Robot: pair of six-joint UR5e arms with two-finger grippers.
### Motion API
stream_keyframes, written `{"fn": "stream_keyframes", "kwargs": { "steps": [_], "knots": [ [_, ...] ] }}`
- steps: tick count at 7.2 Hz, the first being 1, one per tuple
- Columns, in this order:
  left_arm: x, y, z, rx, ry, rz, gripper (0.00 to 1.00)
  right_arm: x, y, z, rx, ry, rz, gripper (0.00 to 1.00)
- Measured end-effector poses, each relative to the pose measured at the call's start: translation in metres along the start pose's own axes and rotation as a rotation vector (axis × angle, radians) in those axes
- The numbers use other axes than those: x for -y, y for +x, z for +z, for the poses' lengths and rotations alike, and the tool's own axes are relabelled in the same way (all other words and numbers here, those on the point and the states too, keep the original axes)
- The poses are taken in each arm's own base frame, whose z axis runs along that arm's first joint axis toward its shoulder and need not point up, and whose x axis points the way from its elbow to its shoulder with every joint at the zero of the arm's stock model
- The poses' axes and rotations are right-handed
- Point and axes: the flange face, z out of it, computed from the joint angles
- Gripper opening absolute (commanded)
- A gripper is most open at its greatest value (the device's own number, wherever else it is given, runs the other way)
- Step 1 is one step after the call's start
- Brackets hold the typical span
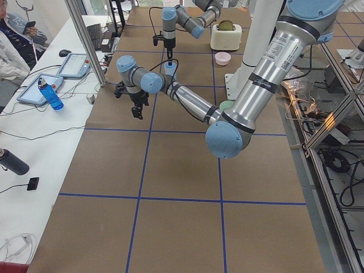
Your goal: Stack blue cups with both arms
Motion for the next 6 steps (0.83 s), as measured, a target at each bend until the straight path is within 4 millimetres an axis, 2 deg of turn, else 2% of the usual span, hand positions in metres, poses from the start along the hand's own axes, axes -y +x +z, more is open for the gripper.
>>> {"fn": "stream_keyframes", "kwargs": {
  "steps": [1,2,5,6],
  "knots": [
    [0.0,0.0,0.0,0.0,-0.001,0.0,0.97,0.0,0.0,0.001,0.0,-0.001,-0.003,0.7],
    [0.0,0.0,0.0,-0.001,-0.001,0.001,0.97,0.0,0.001,0.001,0.001,0.0,-0.003,1.0],
    [0.002,-0.001,-0.001,0.001,0.002,0.0,0.98,0.003,0.007,-0.007,0.0,0.031,-0.011,1.0],
    [0.002,-0.003,-0.005,0.003,0.009,-0.001,0.98,0.005,0.019,-0.018,0.007,0.045,-0.011,1.0]
  ]
}}
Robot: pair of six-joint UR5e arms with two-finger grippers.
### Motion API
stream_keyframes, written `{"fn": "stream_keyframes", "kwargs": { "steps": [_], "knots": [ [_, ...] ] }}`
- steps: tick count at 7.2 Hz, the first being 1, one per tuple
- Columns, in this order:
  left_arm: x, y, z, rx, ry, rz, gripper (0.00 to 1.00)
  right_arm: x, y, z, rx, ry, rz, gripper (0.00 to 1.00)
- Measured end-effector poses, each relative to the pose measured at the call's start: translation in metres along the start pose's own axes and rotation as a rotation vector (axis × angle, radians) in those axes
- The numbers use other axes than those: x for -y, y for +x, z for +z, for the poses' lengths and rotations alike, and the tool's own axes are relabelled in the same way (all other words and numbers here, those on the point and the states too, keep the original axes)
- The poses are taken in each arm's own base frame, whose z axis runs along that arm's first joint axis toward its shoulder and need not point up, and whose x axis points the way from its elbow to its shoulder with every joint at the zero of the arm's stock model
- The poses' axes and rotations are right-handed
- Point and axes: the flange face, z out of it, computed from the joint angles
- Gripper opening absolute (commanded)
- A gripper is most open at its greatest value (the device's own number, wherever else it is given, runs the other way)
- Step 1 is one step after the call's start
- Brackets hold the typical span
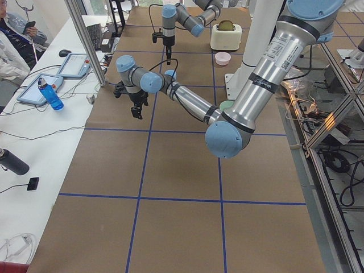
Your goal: Stack blue cups with both arms
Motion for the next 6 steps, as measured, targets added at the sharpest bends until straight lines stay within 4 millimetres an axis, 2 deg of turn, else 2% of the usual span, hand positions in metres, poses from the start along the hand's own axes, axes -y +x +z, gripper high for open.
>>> {"fn": "stream_keyframes", "kwargs": {
  "steps": [1,3,4,6],
  "knots": [
    [0.002,-0.008,-0.008,0.003,0.01,0.01,0.98,0.007,0.026,-0.014,0.005,0.014,0.013,1.0],
    [0.003,-0.037,-0.025,0.015,0.028,0.043,0.98,0.034,0.1,-0.044,0.009,0.019,0.082,1.0],
    [0.001,-0.062,-0.031,0.025,0.029,0.064,0.98,0.046,0.134,-0.055,-0.003,0.036,0.112,1.0],
    [-0.004,-0.134,-0.042,0.047,0.025,0.115,0.98,0.055,0.21,-0.067,-0.073,0.09,0.181,1.0]
  ]
}}
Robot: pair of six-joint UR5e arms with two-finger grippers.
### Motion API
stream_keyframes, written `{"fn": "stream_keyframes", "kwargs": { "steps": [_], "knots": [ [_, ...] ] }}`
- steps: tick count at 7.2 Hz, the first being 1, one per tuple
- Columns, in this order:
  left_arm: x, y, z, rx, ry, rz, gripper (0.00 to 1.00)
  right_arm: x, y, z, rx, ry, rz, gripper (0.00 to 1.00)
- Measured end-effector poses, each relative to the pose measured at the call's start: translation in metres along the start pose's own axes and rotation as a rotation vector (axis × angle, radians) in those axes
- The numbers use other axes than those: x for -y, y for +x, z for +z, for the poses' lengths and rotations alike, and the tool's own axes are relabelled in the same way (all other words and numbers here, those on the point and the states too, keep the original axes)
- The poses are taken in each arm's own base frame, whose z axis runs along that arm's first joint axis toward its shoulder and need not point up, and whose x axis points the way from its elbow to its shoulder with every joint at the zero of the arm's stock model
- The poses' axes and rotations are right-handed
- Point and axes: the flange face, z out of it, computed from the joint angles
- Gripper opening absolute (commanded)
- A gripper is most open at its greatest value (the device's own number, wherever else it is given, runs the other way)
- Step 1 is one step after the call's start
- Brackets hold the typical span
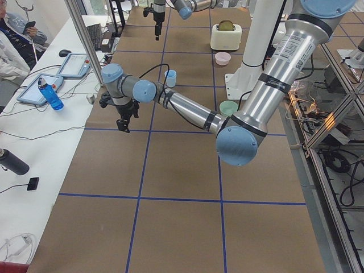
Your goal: Stack blue cups with both arms
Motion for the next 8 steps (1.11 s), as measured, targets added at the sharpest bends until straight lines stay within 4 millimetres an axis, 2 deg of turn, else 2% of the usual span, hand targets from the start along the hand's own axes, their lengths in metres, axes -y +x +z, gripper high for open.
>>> {"fn": "stream_keyframes", "kwargs": {
  "steps": [1,2,3,4,6,7,8],
  "knots": [
    [-0.01,-0.034,-0.004,0.009,-0.001,0.014,0.98,0.009,0.046,-0.002,-0.046,0.029,0.044,1.0],
    [-0.023,-0.065,-0.009,0.016,0.0,0.012,0.98,0.019,0.102,-0.005,-0.093,0.043,0.07,1.0],
    [-0.038,-0.092,-0.014,0.022,0.002,0.006,0.98,0.026,0.162,-0.01,-0.138,0.041,0.045,1.0],
    [-0.058,-0.12,-0.016,0.027,0.001,0.006,0.98,0.027,0.231,-0.018,-0.171,0.02,-0.003,1.0],
    [-0.097,-0.166,-0.014,0.03,-0.008,0.02,0.98,0.009,0.357,-0.038,-0.164,-0.042,-0.043,1.0],
    [-0.114,-0.181,-0.01,0.027,-0.017,0.032,0.99,-0.006,0.409,-0.049,-0.163,-0.057,-0.045,1.0],
    [-0.129,-0.19,-0.003,0.022,-0.029,0.04,0.99,-0.023,0.452,-0.057,-0.168,-0.068,-0.054,1.0]
  ]
}}
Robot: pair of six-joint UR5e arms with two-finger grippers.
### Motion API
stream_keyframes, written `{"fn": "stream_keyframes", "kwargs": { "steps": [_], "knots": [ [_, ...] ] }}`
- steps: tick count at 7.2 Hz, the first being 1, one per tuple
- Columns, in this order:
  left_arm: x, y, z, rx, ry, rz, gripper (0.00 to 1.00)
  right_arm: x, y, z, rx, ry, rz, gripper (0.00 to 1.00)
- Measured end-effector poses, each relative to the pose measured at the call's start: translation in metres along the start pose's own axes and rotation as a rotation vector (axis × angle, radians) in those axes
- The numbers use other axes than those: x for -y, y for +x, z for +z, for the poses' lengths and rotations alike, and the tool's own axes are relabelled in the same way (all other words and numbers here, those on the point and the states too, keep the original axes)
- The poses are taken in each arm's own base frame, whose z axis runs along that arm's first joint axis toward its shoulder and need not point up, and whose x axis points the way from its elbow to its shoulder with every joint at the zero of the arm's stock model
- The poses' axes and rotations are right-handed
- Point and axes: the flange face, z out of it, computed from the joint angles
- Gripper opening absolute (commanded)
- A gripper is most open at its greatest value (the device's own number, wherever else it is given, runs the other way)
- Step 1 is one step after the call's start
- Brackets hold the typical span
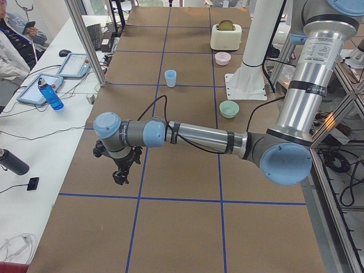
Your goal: Stack blue cups with both arms
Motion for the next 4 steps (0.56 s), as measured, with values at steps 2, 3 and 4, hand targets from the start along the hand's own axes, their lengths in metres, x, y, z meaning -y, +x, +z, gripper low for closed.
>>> {"fn": "stream_keyframes", "kwargs": {
  "steps": [2,3,4],
  "knots": [
    [-0.029,-0.009,0.016,-0.01,-0.021,-0.011,0.99,-0.033,0.051,0.003,-0.006,-0.015,0.003,1.0],
    [-0.047,-0.007,0.02,-0.011,-0.026,-0.02,0.99,-0.044,0.062,0.005,-0.006,-0.019,0.012,1.0],
    [-0.061,-0.004,0.022,-0.011,-0.029,-0.025,0.99,-0.05,0.068,0.005,-0.005,-0.021,0.019,1.0]
  ]
}}
